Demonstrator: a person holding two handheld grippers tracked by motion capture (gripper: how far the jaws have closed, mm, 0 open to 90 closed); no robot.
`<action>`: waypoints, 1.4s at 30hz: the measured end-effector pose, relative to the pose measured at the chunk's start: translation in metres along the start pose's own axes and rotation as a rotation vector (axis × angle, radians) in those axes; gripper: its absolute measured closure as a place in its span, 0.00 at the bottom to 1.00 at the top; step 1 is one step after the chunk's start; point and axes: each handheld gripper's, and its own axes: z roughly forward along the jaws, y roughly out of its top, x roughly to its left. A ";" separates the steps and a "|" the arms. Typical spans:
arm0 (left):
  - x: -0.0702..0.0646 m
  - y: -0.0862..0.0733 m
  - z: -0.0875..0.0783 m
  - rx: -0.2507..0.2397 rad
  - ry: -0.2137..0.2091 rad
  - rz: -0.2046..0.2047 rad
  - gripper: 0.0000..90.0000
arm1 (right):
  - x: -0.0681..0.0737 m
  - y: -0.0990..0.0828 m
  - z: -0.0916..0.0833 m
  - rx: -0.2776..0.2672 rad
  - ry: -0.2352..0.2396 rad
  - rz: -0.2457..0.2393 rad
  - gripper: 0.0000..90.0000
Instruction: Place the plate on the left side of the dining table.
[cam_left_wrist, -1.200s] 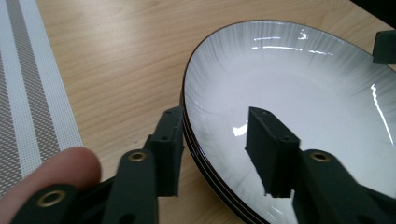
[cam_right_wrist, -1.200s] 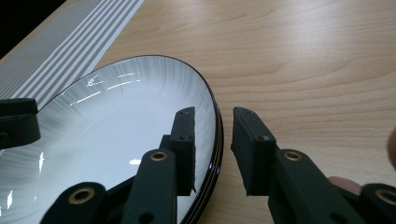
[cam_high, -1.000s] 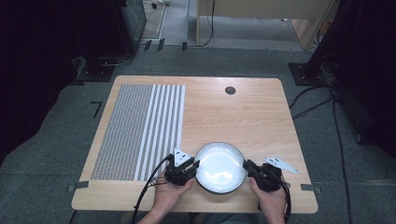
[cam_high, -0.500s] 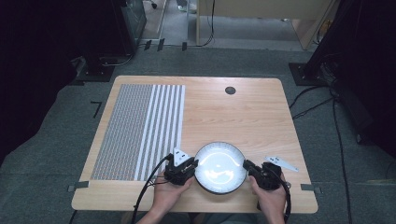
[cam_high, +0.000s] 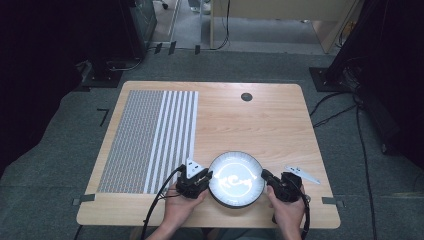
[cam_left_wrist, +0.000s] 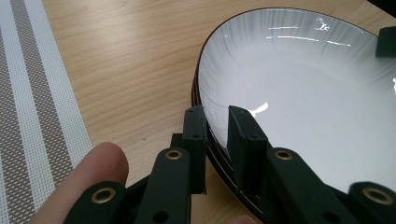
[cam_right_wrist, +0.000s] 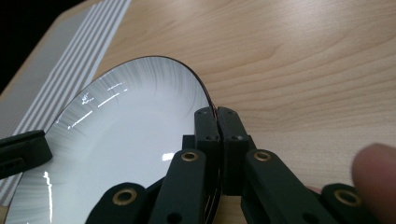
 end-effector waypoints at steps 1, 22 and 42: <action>0.000 0.000 0.000 0.000 0.002 0.001 0.87 | 0.000 0.000 0.000 0.003 -0.002 -0.002 0.99; -0.002 0.008 -0.008 -0.057 -0.018 -0.019 0.81 | 0.000 0.007 -0.019 -0.063 -0.042 -0.032 0.99; -0.010 0.009 0.020 0.065 -0.082 -0.050 0.84 | -0.002 0.007 -0.026 -0.058 -0.048 -0.064 0.98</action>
